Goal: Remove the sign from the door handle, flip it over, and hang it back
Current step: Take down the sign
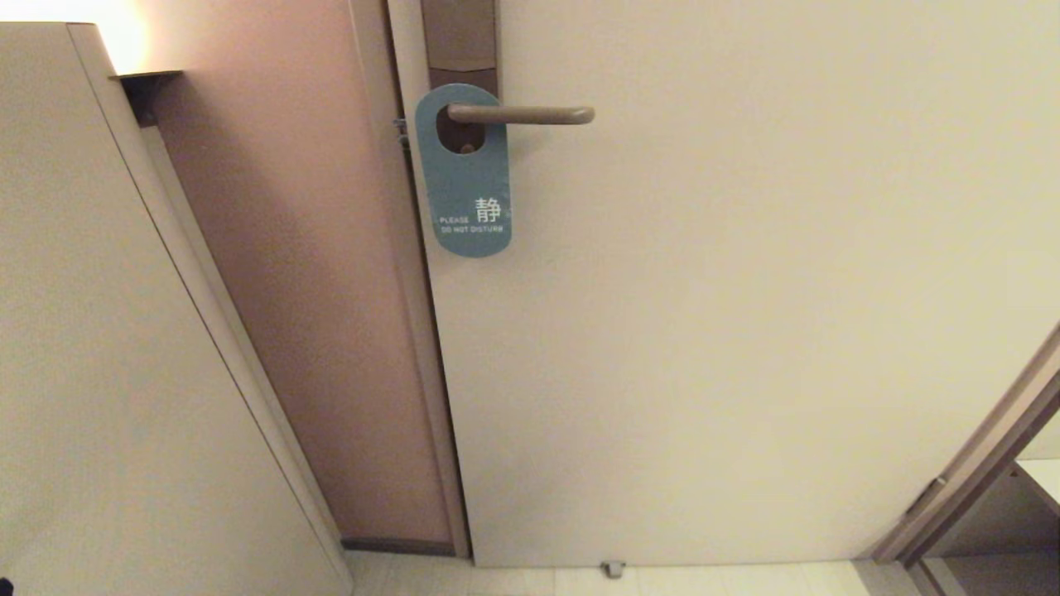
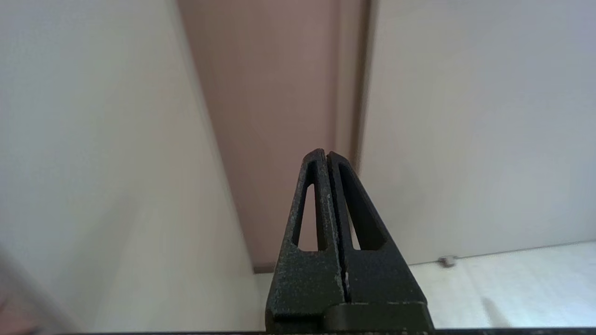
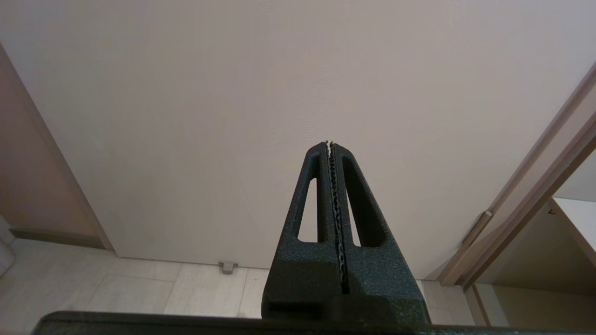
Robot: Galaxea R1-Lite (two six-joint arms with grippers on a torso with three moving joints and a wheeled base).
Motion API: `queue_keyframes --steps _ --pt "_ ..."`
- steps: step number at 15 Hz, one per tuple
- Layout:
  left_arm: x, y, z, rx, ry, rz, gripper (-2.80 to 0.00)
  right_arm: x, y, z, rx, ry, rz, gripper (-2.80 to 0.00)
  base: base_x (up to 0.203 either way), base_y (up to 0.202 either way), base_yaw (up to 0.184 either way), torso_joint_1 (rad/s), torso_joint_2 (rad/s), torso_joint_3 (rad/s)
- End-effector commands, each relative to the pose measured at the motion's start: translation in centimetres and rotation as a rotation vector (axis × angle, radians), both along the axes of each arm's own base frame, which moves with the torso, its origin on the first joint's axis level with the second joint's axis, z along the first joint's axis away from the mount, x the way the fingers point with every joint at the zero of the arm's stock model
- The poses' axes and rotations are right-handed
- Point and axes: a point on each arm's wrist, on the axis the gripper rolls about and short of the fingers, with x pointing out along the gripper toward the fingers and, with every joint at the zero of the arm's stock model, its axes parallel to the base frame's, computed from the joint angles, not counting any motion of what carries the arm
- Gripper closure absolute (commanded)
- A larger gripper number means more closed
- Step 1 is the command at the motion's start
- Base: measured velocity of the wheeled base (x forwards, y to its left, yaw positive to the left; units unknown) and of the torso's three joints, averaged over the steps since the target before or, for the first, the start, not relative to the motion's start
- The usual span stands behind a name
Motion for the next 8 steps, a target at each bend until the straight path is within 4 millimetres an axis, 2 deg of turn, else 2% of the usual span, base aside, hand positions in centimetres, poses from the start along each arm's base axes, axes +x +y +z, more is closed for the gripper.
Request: queue_keyframes --steps 1,5,8 --pt "2.6 -0.2 1.8 0.002 0.093 -0.024 0.00 0.0 0.0 0.0 -0.001 0.001 0.000 0.00 0.000 0.000 0.000 0.000 0.00 0.000" --pt "8.1 -0.7 5.4 0.001 0.116 -0.038 0.00 0.0 0.0 0.0 -0.001 0.001 0.000 0.00 0.000 0.000 0.000 0.000 0.00 0.000" --pt "11.9 -1.1 7.3 0.002 0.118 -0.043 0.00 0.0 0.0 0.0 -0.001 0.001 0.000 0.00 0.000 0.000 0.000 0.000 0.00 0.000"
